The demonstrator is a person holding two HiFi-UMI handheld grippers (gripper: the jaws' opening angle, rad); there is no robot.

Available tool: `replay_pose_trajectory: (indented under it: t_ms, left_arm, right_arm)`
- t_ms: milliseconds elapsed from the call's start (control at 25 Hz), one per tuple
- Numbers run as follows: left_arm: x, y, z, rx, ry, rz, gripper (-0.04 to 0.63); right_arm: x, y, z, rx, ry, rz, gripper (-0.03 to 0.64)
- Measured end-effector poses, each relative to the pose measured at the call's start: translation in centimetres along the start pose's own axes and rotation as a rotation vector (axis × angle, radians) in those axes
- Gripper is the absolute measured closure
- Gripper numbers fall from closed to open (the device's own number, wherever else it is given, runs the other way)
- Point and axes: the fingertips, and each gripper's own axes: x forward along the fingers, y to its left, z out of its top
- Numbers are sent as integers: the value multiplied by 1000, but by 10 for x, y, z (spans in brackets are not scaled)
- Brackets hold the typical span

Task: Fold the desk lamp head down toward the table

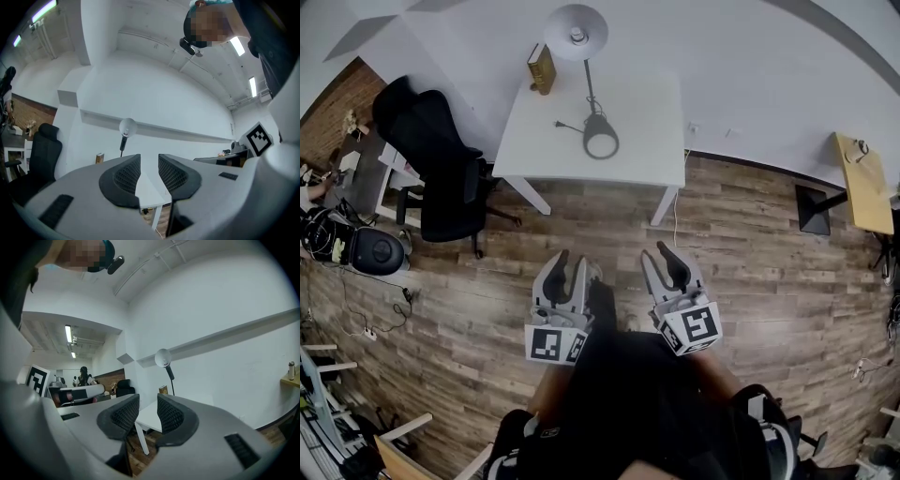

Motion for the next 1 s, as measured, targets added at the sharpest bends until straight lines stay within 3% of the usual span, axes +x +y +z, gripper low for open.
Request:
replay_pose_trajectory:
  t_ms: [720,1000]
  left_arm:
    - [163,151,23,-49,-13,-89,474]
    - [206,191,31,-59,-25,-140,471]
  right_arm:
    - [201,-45,37,-9,-2,-100,483]
    - [259,-54,47,-3,-12,-135,483]
